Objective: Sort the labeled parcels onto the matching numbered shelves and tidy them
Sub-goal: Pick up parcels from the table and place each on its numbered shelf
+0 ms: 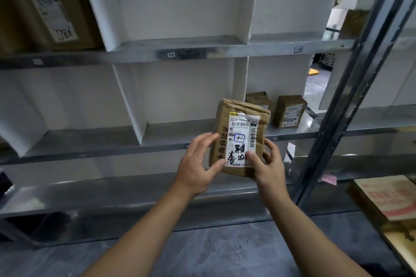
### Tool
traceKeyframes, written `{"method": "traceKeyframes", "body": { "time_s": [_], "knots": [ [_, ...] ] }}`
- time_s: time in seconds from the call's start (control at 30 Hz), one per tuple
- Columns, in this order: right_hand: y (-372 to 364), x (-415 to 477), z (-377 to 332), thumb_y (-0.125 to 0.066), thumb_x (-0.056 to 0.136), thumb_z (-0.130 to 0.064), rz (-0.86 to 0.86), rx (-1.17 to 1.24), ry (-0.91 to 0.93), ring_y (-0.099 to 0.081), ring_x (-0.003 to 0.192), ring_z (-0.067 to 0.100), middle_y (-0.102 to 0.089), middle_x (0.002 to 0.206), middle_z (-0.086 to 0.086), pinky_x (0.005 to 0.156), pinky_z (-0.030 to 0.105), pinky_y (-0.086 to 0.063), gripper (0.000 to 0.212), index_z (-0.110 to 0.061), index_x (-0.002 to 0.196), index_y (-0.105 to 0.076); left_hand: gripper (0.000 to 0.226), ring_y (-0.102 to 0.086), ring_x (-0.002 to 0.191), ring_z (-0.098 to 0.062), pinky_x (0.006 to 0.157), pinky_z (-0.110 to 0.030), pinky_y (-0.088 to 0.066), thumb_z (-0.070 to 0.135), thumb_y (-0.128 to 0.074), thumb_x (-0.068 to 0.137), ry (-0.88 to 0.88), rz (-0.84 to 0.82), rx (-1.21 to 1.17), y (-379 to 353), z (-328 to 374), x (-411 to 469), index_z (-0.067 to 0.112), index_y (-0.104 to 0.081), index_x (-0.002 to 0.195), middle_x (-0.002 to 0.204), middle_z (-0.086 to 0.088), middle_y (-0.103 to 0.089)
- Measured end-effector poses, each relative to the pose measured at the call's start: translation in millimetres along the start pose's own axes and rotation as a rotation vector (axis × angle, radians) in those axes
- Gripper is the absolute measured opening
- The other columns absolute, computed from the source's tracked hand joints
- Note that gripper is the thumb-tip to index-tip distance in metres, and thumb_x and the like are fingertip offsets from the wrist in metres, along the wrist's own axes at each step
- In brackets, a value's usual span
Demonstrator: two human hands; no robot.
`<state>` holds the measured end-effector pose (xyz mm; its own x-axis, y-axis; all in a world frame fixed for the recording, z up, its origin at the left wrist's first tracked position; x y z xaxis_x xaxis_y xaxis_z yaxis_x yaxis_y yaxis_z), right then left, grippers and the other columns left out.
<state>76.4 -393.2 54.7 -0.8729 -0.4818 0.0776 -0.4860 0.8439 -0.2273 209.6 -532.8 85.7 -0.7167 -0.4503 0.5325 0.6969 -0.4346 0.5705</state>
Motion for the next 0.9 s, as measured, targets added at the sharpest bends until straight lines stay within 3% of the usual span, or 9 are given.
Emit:
{"method": "traceKeyframes", "body": {
  "time_s": [0.1, 0.23, 0.43, 0.6, 0.9],
  "knots": [
    [-9.0, 13.5, -14.6, -0.066, 0.095, -0.014, 0.043, 0.040, 0.030, -0.071, 0.106, 0.024, -0.068, 0.119, 0.004, 0.087, 0.054, -0.059, 0.044, -0.033, 0.132, -0.049, 0.055, -0.042, 0.123, -0.005, 0.097, -0.028, -0.038, 0.040, -0.061, 0.090, -0.028, 0.011, 0.057, 20.5, -3.0, 31.0, 0.026, -0.046, 0.141, 0.138, 0.004, -0.047],
    [-8.9, 35.0, -42.9, -0.067, 0.095, -0.015, 0.113, 0.016, 0.112, -0.070, 0.108, 0.023, -0.067, 0.122, 0.004, 0.085, 0.052, -0.061, 0.048, -0.031, 0.136, -0.048, 0.055, -0.047, 0.122, -0.015, 0.100, -0.035, -0.042, 0.047, -0.049, 0.089, -0.098, 0.039, 0.175, 39.2, 3.5, 78.3, 0.023, -0.048, 0.139, 0.134, 0.001, -0.052],
    [8.2, 61.0, -101.1, -0.064, 0.097, -0.014, 0.194, -0.001, 0.288, -0.070, 0.106, 0.014, -0.068, 0.119, -0.003, 0.078, 0.032, -0.061, 0.044, -0.034, 0.131, -0.047, 0.057, -0.048, 0.120, -0.021, 0.100, -0.042, -0.043, 0.048, -0.052, 0.089, -0.266, 0.029, 0.406, 41.9, 30.5, 151.6, 0.024, -0.045, 0.140, 0.133, -0.001, -0.052],
    [31.7, 97.5, -149.0, -0.067, 0.096, -0.020, 0.184, -0.015, 0.417, -0.067, 0.115, 0.016, -0.065, 0.128, -0.001, 0.090, 0.043, -0.060, 0.048, -0.033, 0.137, -0.046, 0.056, -0.043, 0.125, -0.020, 0.105, -0.042, -0.038, 0.044, -0.056, 0.091, -0.324, 0.075, 0.460, 27.6, 56.1, 204.5, 0.026, -0.042, 0.143, 0.136, 0.000, -0.049],
    [59.3, 209.9, -211.7, -0.067, 0.096, -0.022, 0.070, -0.026, 0.553, -0.064, 0.119, 0.017, -0.062, 0.133, 0.002, 0.093, 0.047, -0.058, 0.050, -0.036, 0.139, -0.045, 0.052, -0.046, 0.122, -0.022, 0.102, -0.043, -0.038, 0.038, -0.057, 0.090, -0.339, 0.162, 0.548, -20.1, 95.8, 285.0, 0.020, -0.048, 0.138, 0.133, -0.002, -0.053]
  ]
}}
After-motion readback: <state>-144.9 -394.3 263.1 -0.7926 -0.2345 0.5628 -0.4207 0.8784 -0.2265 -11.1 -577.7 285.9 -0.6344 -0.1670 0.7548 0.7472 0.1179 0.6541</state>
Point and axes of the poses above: each hand's wrist, its own x-axis towards the middle knuckle, its own y-axis out of the back of the hand, z = x × y, the point moved 3 cm from there along x, towards the middle knuckle
